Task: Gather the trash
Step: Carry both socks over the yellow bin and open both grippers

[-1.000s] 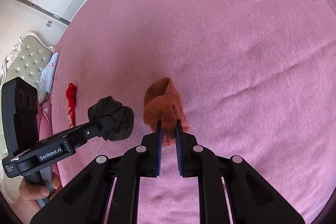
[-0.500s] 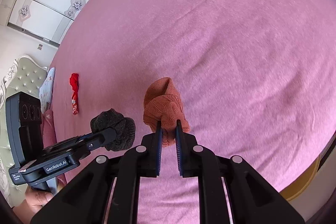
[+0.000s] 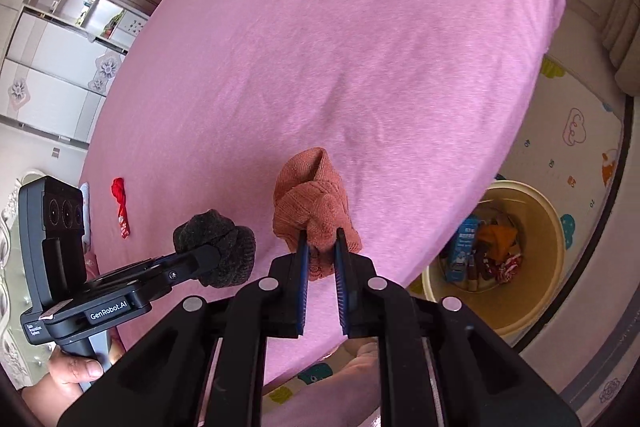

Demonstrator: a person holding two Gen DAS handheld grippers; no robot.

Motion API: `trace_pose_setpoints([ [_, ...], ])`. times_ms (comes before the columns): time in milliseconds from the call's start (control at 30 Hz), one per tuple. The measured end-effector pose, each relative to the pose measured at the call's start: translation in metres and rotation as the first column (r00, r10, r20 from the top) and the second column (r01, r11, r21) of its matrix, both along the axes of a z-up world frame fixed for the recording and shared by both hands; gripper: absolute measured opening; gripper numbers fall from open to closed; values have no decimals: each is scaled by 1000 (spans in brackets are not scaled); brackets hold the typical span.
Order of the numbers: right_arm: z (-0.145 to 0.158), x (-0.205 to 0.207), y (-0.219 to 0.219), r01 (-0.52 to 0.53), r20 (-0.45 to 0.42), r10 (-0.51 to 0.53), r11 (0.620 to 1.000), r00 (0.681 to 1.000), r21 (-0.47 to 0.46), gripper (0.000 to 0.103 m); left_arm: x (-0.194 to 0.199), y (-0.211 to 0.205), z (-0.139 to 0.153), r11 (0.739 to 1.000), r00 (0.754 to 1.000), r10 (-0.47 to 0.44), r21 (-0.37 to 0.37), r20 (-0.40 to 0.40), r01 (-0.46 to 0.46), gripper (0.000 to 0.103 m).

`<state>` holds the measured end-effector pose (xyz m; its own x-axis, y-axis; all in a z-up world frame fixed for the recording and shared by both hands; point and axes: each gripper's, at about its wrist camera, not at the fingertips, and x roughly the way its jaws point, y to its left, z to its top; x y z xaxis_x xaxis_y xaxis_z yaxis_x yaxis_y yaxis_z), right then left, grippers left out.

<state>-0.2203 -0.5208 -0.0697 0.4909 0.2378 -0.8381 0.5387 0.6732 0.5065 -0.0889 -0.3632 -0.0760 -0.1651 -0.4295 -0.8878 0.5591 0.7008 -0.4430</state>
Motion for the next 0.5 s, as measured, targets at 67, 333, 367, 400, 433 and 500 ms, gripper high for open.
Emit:
trace_pose_setpoints([
  [67, -2, -23, -20, 36, -6, -36, 999, 999, 0, 12, -20, -29, -4, 999, 999, -44, -3, -12, 44, 24],
  [333, -37, -117, -90, 174, -74, -171, 984, 982, 32, 12, -99, -129, -30, 974, 973, -225, 27, -43, 226, 24],
  [367, -44, -127, -97, 185, -82, -181, 982, 980, 42, 12, -107, -139, -36, 969, 969, -242, 35, -51, 244, 24],
  [400, -50, -136, -103, 197, -90, -191, 979, 977, 53, 12, -114, -149, -43, 965, 965, -256, 42, -59, 258, 24],
  [433, -56, -143, -108, 207, -97, -201, 976, 975, 61, 12, -121, -158, -49, 961, 961, -269, 52, -66, 273, 24],
  [500, -69, -157, -116, 221, -114, -212, 972, 971, 78, 12, -134, -174, -63, 952, 953, -292, 69, -78, 297, 24],
])
